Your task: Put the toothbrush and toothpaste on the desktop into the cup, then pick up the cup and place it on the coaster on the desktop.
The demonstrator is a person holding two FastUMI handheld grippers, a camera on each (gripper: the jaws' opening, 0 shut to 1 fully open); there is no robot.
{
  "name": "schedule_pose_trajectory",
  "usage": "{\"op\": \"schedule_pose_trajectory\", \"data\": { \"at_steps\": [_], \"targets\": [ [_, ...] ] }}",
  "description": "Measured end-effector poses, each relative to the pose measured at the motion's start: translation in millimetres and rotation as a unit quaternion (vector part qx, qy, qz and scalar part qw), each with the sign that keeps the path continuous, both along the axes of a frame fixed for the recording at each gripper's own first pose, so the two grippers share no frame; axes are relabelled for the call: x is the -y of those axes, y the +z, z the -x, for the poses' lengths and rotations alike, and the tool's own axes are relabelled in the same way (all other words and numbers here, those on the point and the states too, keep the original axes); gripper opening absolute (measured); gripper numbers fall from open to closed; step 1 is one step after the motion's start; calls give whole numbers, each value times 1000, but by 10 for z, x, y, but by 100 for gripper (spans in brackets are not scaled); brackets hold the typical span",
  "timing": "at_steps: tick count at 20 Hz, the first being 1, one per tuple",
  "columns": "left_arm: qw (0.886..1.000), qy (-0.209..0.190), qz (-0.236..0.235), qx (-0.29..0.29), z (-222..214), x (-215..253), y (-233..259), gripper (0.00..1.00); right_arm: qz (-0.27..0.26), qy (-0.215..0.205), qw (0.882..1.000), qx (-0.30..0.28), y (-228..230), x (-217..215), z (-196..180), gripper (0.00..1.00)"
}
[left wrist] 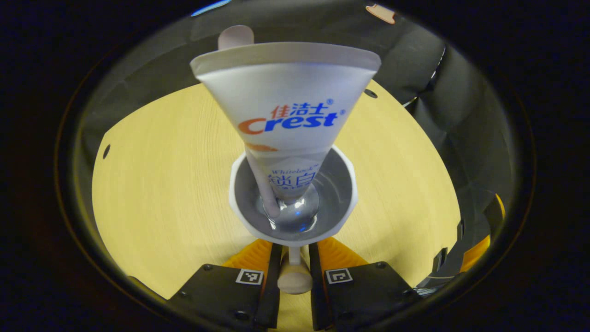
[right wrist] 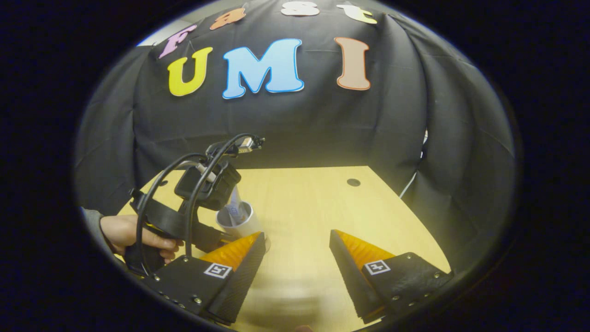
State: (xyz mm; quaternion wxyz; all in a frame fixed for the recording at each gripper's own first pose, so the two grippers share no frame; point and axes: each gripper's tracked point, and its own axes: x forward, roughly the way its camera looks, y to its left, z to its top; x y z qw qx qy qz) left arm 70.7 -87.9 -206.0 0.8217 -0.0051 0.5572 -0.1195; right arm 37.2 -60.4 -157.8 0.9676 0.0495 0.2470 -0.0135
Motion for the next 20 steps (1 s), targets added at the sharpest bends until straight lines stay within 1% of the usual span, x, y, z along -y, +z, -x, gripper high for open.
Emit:
{"op": "schedule_pose_trajectory", "data": {
  "at_steps": [9,11,12,14,15,16,18,19,20],
  "targets": [
    [1000,-18,-23,0,39,9,-26,34,-10,-1,1000,1,9,24,95,89],
    [1000,-16,-18,1,44,8,-15,36,-14,0,1000,1,23,20,111,89],
    [1000,-14,-7,2,51,44,9,36,-18,1,1000,1,26,14,125,89],
    [1000,-21,0,14,28,117,47,36,-26,7,1000,2,47,-15,139,89],
    [1000,-22,13,17,28,163,87,53,-25,8,1000,6,70,-13,139,89],
    [999,-19,21,25,8,191,156,58,-26,9,1000,8,95,-25,140,89],
    [998,-15,32,42,-48,226,285,75,-30,13,999,14,136,-53,150,89],
    [998,-13,34,52,-82,228,356,81,-30,15,999,16,152,-62,156,89],
    [997,-8,40,63,-129,226,457,77,-26,17,999,21,175,-57,151,89]
  ]
}}
